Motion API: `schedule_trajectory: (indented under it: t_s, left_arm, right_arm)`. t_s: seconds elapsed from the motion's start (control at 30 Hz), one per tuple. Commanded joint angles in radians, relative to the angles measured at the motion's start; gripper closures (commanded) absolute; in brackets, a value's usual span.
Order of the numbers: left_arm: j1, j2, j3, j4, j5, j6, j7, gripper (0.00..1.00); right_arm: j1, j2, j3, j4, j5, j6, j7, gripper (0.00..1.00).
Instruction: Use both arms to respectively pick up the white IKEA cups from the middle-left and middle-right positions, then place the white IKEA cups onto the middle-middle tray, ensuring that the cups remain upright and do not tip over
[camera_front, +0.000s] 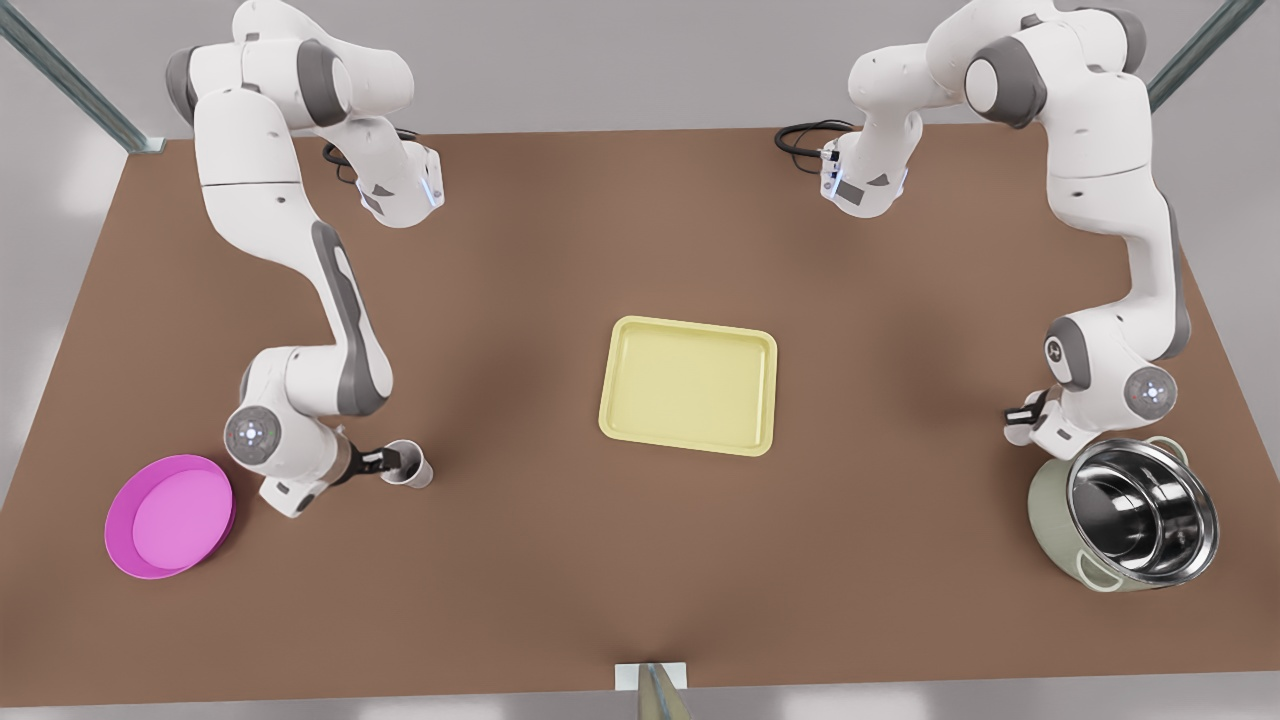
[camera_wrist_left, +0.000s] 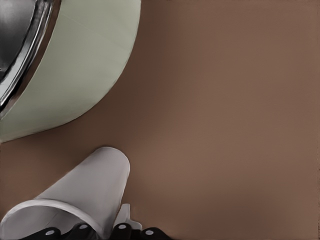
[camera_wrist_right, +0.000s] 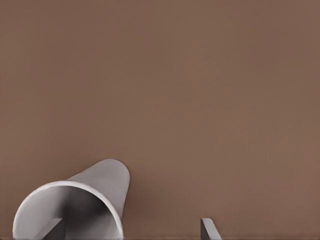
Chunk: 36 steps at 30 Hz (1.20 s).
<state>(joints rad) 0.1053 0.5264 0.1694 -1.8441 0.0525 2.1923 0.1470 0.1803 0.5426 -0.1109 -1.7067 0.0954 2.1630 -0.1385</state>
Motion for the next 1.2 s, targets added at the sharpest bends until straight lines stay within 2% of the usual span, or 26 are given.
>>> schedule_trajectory:
  t_s: [0.0,0.07,0.13,0.17,0.23,0.27,0.3,0.37,0.4,0.5,0.6,0.77,0.8,0.87,0.9,0.93,1.03,1.13,1.17]
  left_arm:
    - [0.001,-0.006,-0.001,0.002,-0.006,0.017,0.028,0.79]
    - [-0.009,-0.022,-0.008,0.002,-0.006,0.010,0.025,0.79]
    - [-0.070,-0.089,-0.019,-0.003,-0.008,-0.081,-0.055,0.79]
    - [-0.211,-0.123,-0.019,-0.007,-0.008,-0.129,-0.222,0.79]
    - [-0.398,-0.106,-0.030,-0.006,-0.013,-0.128,-0.406,0.79]
    - [-0.485,-0.088,-0.060,0.026,-0.013,-0.129,-0.532,0.79]
    - [-0.524,-0.045,-0.146,0.091,-0.017,-0.129,-0.694,0.79]
    - [-0.545,0.016,-0.286,0.184,-0.013,-0.129,-0.936,0.79]
    - [-0.614,0.033,-0.303,0.220,0.004,-0.129,-1.082,0.79]
    - [-0.644,0.052,-0.304,0.220,0.038,-0.118,-1.182,0.79]
    - [-0.644,0.072,-0.304,0.201,0.052,-0.083,-1.181,0.79]
    - [-0.641,0.069,-0.307,0.143,0.067,-0.144,-1.182,0.79]
    - [-0.639,0.069,-0.309,0.143,0.067,-0.152,-1.182,0.79]
    - [-0.635,0.070,-0.310,0.141,0.067,-0.152,-1.181,0.79]
    - [-0.633,0.072,-0.310,0.141,0.067,-0.151,-1.179,0.31]
    - [-0.631,0.073,-0.314,0.141,0.067,-0.151,-1.179,0.00]
    - [-0.627,0.073,-0.314,0.141,0.066,-0.149,-1.179,0.00]
    - [-0.584,0.069,-0.363,0.144,0.066,-0.155,-1.182,0.00]
    - [-0.578,0.066,-0.367,0.146,0.067,-0.169,-1.182,0.00]
  right_arm:
    - [-0.001,-0.020,0.011,-0.047,0.004,0.090,-0.010,0.00]
    - [-0.001,-0.027,0.013,-0.079,0.001,0.109,-0.010,0.00]
    - [-0.001,-0.026,0.017,-0.088,0.004,0.121,-0.012,0.00]
    - [-0.001,-0.020,0.017,-0.088,0.001,0.130,-0.012,0.00]
    - [-0.001,-0.012,0.017,-0.088,0.001,0.136,-0.012,0.00]
    - [-0.002,-0.003,0.017,-0.088,0.001,0.139,-0.012,0.00]
    - [-0.002,0.007,0.017,-0.088,0.004,0.150,-0.012,0.00]
    - [-0.004,0.013,0.017,-0.087,0.001,0.156,-0.012,0.00]
    - [-0.004,0.017,0.017,-0.087,0.001,0.156,-0.012,0.01]
    - [-0.005,0.034,0.017,-0.082,0.000,0.156,-0.016,0.23]
    - [-0.004,0.040,0.017,-0.079,0.000,0.156,-0.021,0.35]
    - [-0.001,0.048,0.019,-0.053,-0.003,0.144,-0.030,0.68]
    - [0.001,0.048,0.020,-0.048,-0.006,0.143,-0.047,0.77]
    - [-0.001,0.048,0.020,-0.039,-0.003,0.133,-0.072,0.79]
    - [-0.001,0.048,0.020,-0.025,-0.003,0.110,-0.073,0.79]
    - [0.001,0.045,0.025,-0.011,-0.003,0.094,-0.070,0.79]
    - [0.008,0.031,0.077,0.076,0.055,0.005,-0.041,0.79]
    - [0.019,0.010,0.172,0.081,0.055,-0.020,0.178,0.79]
    - [0.045,0.004,0.174,0.081,0.055,-0.022,0.218,0.79]
